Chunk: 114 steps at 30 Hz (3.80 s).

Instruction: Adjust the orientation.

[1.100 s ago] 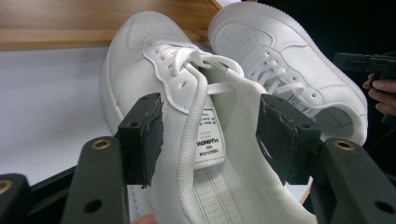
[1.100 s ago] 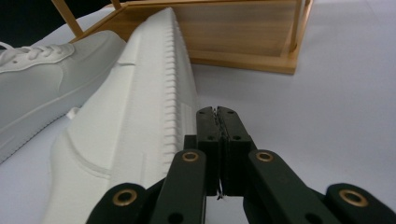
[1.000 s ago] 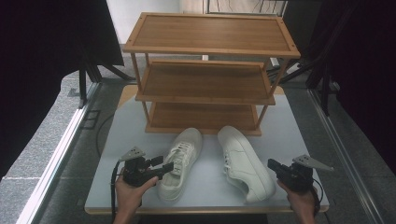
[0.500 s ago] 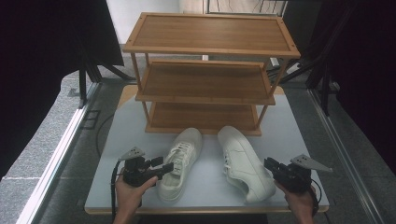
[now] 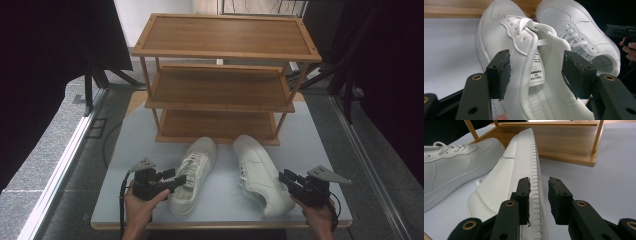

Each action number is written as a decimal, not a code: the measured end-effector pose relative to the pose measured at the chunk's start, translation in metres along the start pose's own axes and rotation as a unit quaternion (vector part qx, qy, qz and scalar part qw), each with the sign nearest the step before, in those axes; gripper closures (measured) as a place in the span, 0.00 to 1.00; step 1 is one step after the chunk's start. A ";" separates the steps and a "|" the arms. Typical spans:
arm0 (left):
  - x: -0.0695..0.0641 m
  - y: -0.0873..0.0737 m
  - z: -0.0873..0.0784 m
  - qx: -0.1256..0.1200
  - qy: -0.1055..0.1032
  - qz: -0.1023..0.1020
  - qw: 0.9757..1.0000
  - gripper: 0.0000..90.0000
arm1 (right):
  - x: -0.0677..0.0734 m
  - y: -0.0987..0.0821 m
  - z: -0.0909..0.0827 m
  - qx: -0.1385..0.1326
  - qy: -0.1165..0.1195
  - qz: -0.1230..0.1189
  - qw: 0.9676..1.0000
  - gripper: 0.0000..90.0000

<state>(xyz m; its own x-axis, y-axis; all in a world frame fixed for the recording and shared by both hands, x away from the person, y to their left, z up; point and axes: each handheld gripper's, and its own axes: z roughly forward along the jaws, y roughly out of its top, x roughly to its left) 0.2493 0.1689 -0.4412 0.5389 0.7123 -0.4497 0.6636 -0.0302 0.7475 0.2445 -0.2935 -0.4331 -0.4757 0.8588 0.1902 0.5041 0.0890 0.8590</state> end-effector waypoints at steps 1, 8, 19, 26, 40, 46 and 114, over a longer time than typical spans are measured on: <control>0.000 0.000 0.000 0.000 0.001 0.000 1.000 0.44 | 0.000 0.000 0.000 0.000 0.000 0.001 1.000 0.78; 0.000 0.000 0.000 0.000 0.000 0.000 1.000 0.44 | -0.001 0.000 -0.001 -0.004 -0.001 0.005 1.000 0.77; 0.000 -0.001 0.001 0.001 0.003 -0.002 1.000 0.45 | -0.002 -0.001 0.001 -0.006 -0.001 0.006 1.000 0.74; 0.001 -0.001 0.002 0.001 0.004 -0.003 1.000 0.45 | -0.002 -0.002 0.001 -0.008 -0.002 0.010 1.000 0.72; 0.003 -0.002 0.002 0.002 0.000 -0.006 1.000 0.44 | -0.001 -0.003 0.002 -0.011 -0.004 0.011 1.000 0.69; 0.002 -0.002 0.002 0.002 0.000 -0.004 1.000 0.44 | 0.000 -0.003 0.003 -0.012 -0.002 0.013 1.000 0.68; 0.001 0.000 -0.003 -0.021 -0.003 -0.001 1.000 0.56 | 0.063 -0.002 0.011 0.067 0.044 -0.113 0.990 1.00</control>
<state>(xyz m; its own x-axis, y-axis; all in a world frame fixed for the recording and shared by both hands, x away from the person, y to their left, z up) 0.2480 0.1716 -0.4400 0.5399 0.7087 -0.4542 0.6426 0.0015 0.7662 0.2213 -0.2341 -0.4277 -0.6458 0.7622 0.0453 0.4655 0.3460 0.8146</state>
